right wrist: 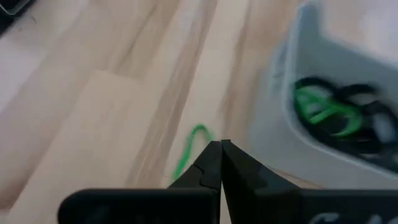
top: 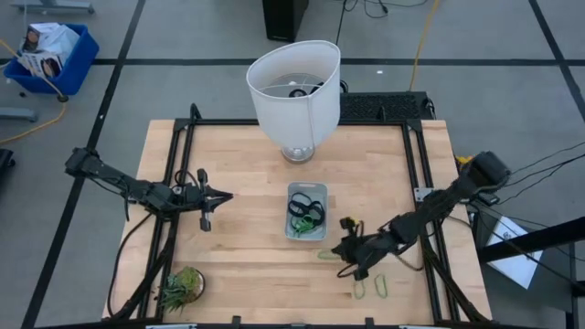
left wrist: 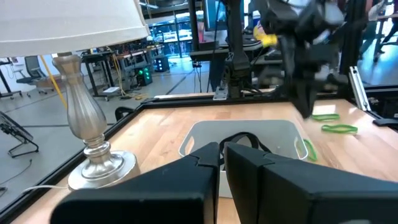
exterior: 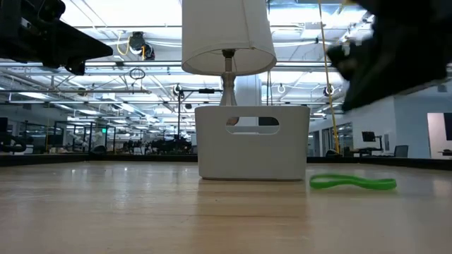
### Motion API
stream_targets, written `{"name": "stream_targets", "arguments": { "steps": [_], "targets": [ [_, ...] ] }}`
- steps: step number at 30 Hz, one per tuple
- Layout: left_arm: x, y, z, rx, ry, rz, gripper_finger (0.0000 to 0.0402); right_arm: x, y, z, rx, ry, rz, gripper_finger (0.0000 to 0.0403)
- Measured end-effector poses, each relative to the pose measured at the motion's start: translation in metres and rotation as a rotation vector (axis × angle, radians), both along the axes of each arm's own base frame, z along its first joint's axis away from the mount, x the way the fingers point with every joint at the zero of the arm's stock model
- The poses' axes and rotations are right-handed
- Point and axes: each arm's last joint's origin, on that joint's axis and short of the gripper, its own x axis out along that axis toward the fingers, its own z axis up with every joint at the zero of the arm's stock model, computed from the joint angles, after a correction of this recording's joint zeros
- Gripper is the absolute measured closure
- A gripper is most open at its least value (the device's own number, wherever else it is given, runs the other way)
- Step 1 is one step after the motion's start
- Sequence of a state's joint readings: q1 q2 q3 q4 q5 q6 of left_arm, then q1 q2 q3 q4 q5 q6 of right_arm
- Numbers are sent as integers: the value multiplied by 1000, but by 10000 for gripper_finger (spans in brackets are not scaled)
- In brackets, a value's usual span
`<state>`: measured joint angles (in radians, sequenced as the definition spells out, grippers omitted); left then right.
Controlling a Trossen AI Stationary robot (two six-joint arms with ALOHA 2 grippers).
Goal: Pick and place rubber bands into bin
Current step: Put the green rubber band into the gray bin
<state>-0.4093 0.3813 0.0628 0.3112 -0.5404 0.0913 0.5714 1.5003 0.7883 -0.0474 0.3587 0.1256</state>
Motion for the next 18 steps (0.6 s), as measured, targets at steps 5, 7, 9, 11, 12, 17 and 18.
{"name": "stream_targets", "arguments": {
  "steps": [5, 7, 9, 11, 12, 17, 18],
  "targets": [
    [0, 0, 0, 3, 1, 0, 369, -16, -9, 37, -30, -115, 6, 403],
    [0, 0, 0, 3, 0, 0, 369, -19, -10, 48, -8, -156, 17, 403],
    [0, 0, 0, 4, 1, 1, 369, -20, -10, 50, 18, -150, 31, 403],
    [0, 0, 0, 5, 0, 1, 369, -20, -10, 46, 35, -126, 25, 403],
    [0, 0, 0, 6, 1, 1, 369, -19, -8, 43, 53, -109, 27, 403],
    [0, 0, 0, 5, 1, 1, 369, -11, -2, 15, 65, 9, -6, 375],
    [0, 0, 0, 4, 0, 1, 369, -8, 0, 8, 71, 34, -5, 364]
  ]
}}
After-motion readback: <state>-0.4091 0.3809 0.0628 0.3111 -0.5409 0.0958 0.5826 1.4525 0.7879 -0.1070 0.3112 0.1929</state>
